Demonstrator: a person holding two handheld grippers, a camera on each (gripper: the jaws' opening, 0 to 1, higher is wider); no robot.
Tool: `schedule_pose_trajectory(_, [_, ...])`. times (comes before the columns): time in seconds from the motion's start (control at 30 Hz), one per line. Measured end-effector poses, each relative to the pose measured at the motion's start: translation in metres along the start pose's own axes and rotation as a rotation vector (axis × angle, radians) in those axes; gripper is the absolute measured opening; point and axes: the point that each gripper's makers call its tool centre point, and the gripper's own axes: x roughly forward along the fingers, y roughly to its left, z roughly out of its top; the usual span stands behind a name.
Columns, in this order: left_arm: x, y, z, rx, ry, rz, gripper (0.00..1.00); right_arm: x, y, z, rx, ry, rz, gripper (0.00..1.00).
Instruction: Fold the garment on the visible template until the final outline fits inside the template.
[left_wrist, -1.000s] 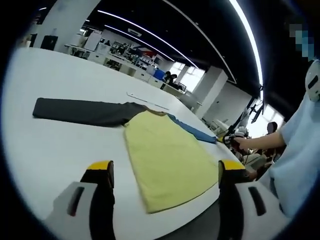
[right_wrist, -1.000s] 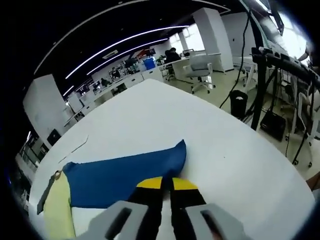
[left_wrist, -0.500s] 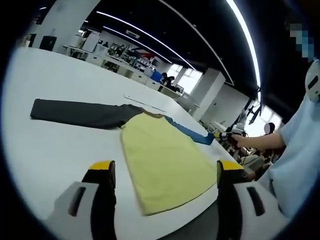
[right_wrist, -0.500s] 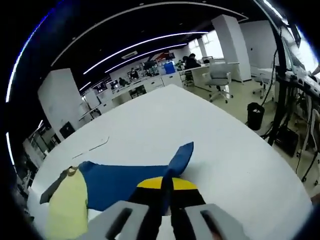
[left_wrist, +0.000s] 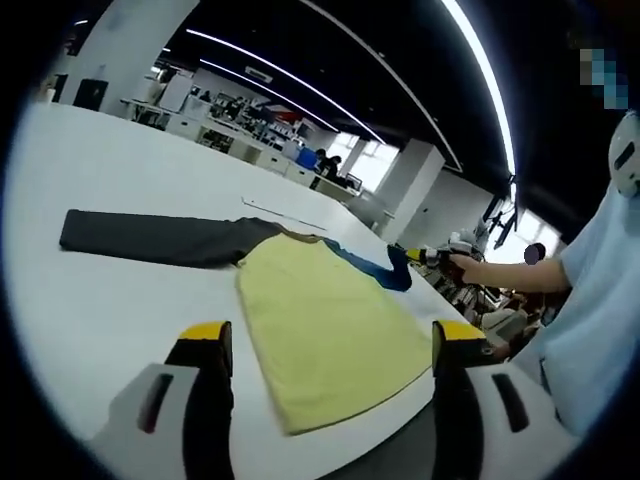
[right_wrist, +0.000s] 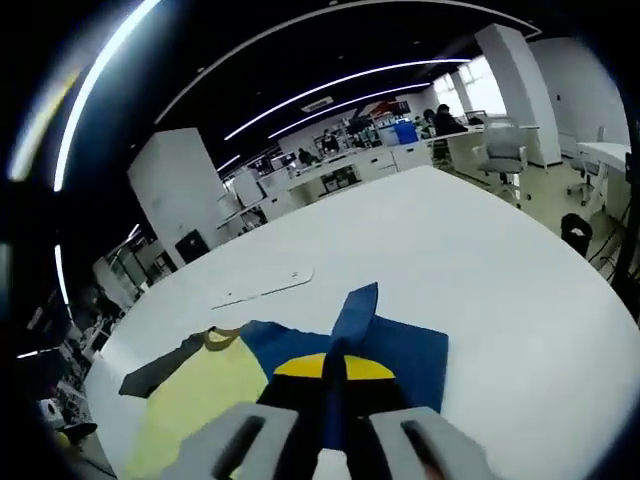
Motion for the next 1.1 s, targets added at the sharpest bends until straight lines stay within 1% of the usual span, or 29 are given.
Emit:
schedule_pose_trajectory(0.1, [-0.001, 0.000, 0.002, 0.009, -0.008, 0.000, 0.78, 0.013, 0.030, -0.002, -0.006, 0.003, 0.053, 0.00])
schedule_pose_trajectory(0.2, [-0.002, 0.000, 0.002, 0.010, -0.011, -0.004, 0.78, 0.023, 0.055, -0.005, -0.001, 0.008, 0.094, 0.00])
schedule_pose_trajectory(0.23, [-0.002, 0.000, 0.001, 0.014, -0.007, -0.007, 0.78, 0.028, 0.066, -0.007, -0.002, 0.012, 0.110, 0.00])
schedule_pose_trajectory(0.3, [-0.002, 0.000, -0.002, 0.027, 0.004, -0.006, 0.78, 0.033, 0.079, -0.010, -0.004, 0.017, 0.131, 0.00])
schedule_pose_trajectory(0.4, [-0.002, -0.003, -0.002, 0.033, 0.001, -0.015, 0.78, 0.044, 0.107, -0.017, -0.010, 0.031, 0.173, 0.00])
schedule_pose_trajectory(0.47, [-0.003, -0.003, -0.002, 0.035, 0.000, -0.018, 0.77, 0.049, 0.119, -0.020, -0.007, 0.035, 0.188, 0.00])
schedule_pose_trajectory(0.5, [-0.003, -0.003, -0.001, 0.035, -0.002, -0.018, 0.77, 0.052, 0.130, -0.023, -0.007, 0.040, 0.205, 0.00])
schedule_pose_trajectory(0.63, [-0.003, -0.001, -0.002, 0.028, -0.007, -0.022, 0.77, 0.060, 0.157, -0.028, 0.010, 0.040, 0.246, 0.00])
schedule_pose_trajectory(0.67, [-0.003, -0.001, -0.002, 0.027, -0.007, -0.023, 0.77, 0.063, 0.166, -0.031, 0.011, 0.046, 0.260, 0.00])
schedule_pose_trajectory(0.73, [-0.003, -0.001, -0.003, 0.027, -0.004, -0.026, 0.76, 0.066, 0.177, -0.035, 0.011, 0.052, 0.276, 0.00])
schedule_pose_trajectory(0.8, [-0.003, -0.001, -0.003, 0.026, -0.004, -0.027, 0.76, 0.071, 0.192, -0.042, 0.005, 0.065, 0.294, 0.00])
schedule_pose_trajectory(0.87, [-0.004, -0.001, -0.004, 0.025, -0.004, -0.028, 0.76, 0.074, 0.202, -0.047, 0.007, 0.075, 0.309, 0.00])
schedule_pose_trajectory(0.97, [-0.004, -0.001, -0.004, 0.022, -0.002, -0.028, 0.76, 0.080, 0.218, -0.056, -0.020, 0.095, 0.327, 0.00])
schedule_pose_trajectory(1.03, [-0.004, -0.001, -0.004, 0.023, -0.004, -0.031, 0.75, 0.084, 0.229, -0.062, -0.011, 0.103, 0.341, 0.00])
schedule_pose_trajectory(1.07, [-0.004, -0.001, -0.004, 0.024, -0.004, -0.029, 0.75, 0.086, 0.235, -0.066, -0.012, 0.118, 0.353, 0.00])
schedule_pose_trajectory(1.1, [-0.004, -0.001, -0.004, 0.022, -0.004, -0.028, 0.75, 0.089, 0.241, -0.071, -0.033, 0.131, 0.359, 0.00])
